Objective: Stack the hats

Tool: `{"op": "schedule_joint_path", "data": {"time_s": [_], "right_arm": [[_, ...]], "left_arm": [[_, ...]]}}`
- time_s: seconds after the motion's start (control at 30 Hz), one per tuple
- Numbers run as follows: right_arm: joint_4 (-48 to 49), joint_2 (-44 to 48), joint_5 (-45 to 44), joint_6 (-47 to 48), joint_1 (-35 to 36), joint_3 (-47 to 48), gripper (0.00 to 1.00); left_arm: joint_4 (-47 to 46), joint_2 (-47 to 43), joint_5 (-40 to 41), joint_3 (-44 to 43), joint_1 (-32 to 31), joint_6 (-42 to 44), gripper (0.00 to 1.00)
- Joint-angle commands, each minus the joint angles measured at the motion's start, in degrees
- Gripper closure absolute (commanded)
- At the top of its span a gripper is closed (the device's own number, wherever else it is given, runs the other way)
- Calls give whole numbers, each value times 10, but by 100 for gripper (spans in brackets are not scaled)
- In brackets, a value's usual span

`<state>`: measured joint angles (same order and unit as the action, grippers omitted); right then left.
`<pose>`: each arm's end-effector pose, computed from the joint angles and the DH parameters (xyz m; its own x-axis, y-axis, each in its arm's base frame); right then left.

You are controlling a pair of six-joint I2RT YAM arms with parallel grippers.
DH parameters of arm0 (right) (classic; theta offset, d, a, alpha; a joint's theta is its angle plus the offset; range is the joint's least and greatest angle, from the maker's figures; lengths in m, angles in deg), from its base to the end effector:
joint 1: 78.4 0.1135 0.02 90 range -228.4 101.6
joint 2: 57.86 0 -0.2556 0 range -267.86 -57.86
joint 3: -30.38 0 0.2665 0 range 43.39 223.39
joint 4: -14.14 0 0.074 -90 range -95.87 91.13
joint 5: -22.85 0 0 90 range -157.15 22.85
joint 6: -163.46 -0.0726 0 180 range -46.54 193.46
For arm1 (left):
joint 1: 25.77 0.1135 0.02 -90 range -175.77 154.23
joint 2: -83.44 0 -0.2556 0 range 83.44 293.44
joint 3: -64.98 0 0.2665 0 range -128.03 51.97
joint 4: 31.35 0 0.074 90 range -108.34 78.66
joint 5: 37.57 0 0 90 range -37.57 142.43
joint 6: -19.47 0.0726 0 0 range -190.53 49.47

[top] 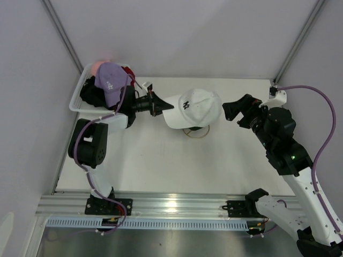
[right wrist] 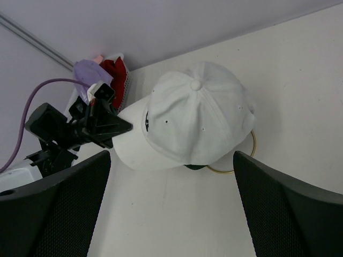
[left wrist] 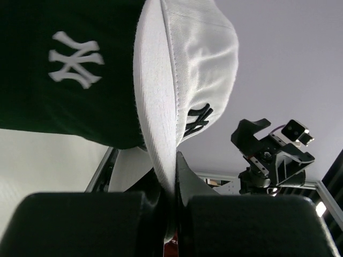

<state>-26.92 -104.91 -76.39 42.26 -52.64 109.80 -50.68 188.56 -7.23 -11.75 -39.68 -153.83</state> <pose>0.1986 0.0829 0.4213 -0.2646 0.4401 -0.8581 -0.1742 0.8534 0.4913 0.4027 -0.1643 0.2161 -0.9601 -0.2791 0.0198 -0.0411 0.0709 -0.9966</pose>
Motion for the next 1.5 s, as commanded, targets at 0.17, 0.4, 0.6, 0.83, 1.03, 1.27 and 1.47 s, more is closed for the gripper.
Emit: {"op": "schedule_joint_path", "data": {"time_s": [0.17, 0.4, 0.6, 0.83, 1.03, 1.27, 1.47], "right_arm": [[16, -2, 8, -10, -3, -1, 0], [14, -7, 10, -9, -3, -1, 1], [18, -14, 19, -9, -3, 1, 0], [16, -14, 27, -10, -3, 1, 0], [10, -14, 28, -10, -3, -3, 0], [6, -33, 39, 1, -3, 2, 0], [-12, -59, 36, 49, -3, 37, 0]], "left_arm": [[-123, 76, -12, 60, 35, -12, 99], [0, 89, 2, 23, 36, 84, 99], [133, 83, 45, -6, 36, 182, 99], [104, 112, 60, 9, 41, 124, 99], [255, 101, 96, -29, 43, 211, 96], [314, 63, 118, -47, 55, 253, 75], [478, 4, 197, -108, 62, 359, 17]]}}
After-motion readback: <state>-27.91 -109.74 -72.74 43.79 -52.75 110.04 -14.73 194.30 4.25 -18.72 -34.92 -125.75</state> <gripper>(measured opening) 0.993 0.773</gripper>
